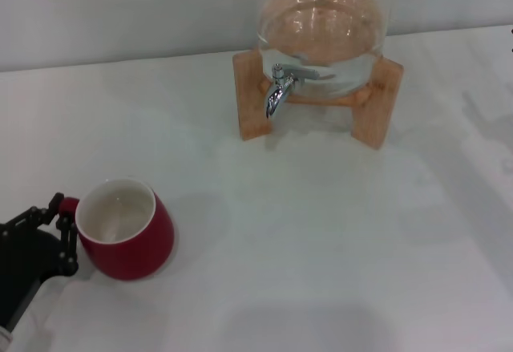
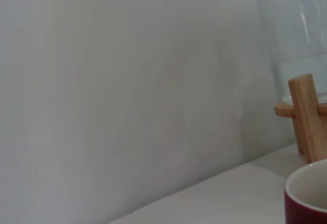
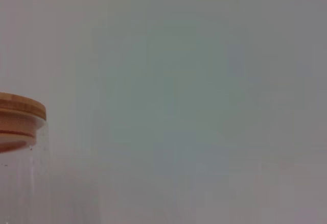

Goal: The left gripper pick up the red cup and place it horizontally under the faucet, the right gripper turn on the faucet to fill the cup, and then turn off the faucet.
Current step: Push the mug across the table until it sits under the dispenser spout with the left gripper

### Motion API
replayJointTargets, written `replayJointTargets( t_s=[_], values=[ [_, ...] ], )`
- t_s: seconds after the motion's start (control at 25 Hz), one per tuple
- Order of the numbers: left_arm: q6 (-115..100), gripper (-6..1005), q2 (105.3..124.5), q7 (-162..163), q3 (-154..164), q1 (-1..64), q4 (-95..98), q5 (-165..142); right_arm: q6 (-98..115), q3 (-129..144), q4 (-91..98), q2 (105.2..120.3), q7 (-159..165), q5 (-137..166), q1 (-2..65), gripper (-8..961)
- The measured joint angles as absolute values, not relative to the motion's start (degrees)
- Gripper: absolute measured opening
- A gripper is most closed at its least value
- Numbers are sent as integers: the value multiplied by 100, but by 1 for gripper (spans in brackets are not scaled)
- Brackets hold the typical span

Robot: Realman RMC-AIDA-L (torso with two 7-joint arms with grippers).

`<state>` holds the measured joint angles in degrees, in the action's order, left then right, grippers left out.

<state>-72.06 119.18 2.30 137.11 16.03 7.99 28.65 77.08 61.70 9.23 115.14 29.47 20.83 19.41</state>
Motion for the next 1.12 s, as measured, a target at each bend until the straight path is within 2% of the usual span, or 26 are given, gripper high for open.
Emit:
replayJointTargets(
  t_s=[0.28,0.76,1.12],
  values=[
    [-7019,105,11892,419,13665,1993,714,2867,7780,6199,940,11521,3018,2083,1943,868],
    [-6578,104,11867,1217,13710,3050,199,2794,7980,6313,967,11523,3296,2083,1914,868],
    [-6107,104,11878,1312,13711,3540,215,2397,8103,6370,967,11517,3394,2083,1881,868]
  ],
)
